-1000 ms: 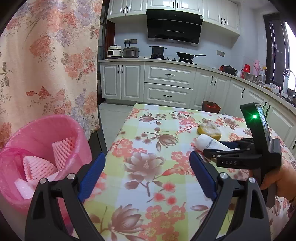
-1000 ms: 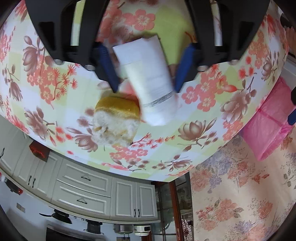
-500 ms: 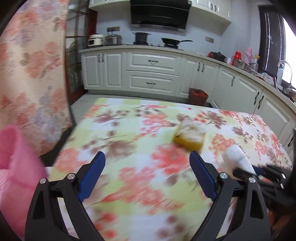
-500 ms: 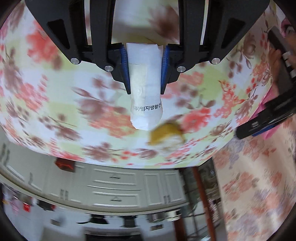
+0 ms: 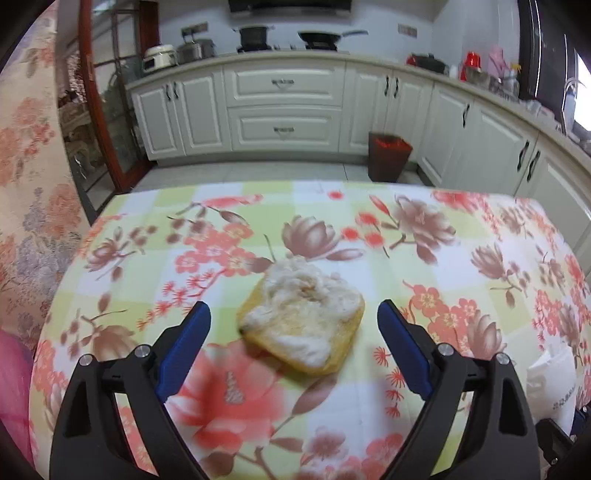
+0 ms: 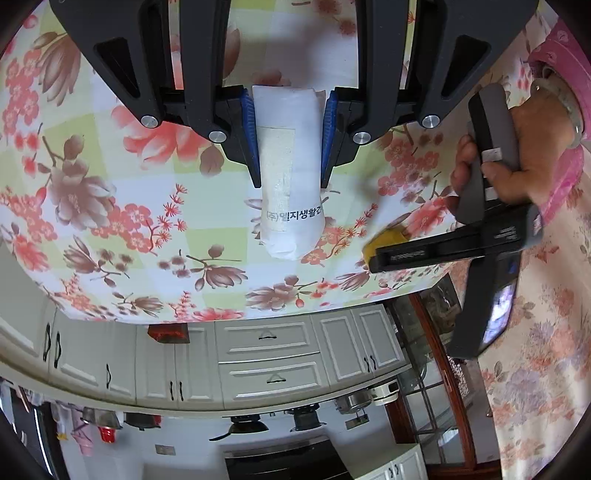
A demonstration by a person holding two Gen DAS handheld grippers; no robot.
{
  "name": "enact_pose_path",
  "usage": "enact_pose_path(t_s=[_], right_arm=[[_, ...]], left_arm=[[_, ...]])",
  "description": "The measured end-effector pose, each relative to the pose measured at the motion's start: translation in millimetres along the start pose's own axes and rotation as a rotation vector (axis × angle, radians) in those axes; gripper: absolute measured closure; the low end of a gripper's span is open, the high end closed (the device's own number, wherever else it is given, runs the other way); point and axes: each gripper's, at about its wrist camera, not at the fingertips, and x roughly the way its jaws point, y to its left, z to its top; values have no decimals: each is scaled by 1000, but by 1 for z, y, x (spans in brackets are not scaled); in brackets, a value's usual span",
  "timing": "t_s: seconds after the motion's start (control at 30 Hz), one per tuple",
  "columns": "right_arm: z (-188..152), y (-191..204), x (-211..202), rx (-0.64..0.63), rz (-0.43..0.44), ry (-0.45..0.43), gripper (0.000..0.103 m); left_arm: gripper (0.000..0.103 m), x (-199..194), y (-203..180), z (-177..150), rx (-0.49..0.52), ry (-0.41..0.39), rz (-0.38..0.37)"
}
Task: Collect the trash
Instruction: 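Grasp the white paper tube with the right tool while the left tool grasps the sponge pad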
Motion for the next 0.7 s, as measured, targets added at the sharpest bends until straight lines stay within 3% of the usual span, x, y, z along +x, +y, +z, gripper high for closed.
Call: enact_pose_path(t_s=[0.13, 0.33, 0.7], right_arm=[[0, 0, 0, 17, 6, -11, 72], [-1, 2, -3, 18, -6, -28, 72], [-18, 12, -17, 25, -10, -30, 72]], left_arm=[[33, 13, -3, 0, 27, 32, -8], [46, -4, 0, -11, 24, -16, -55], [50, -82, 10, -76, 31, -123, -97]])
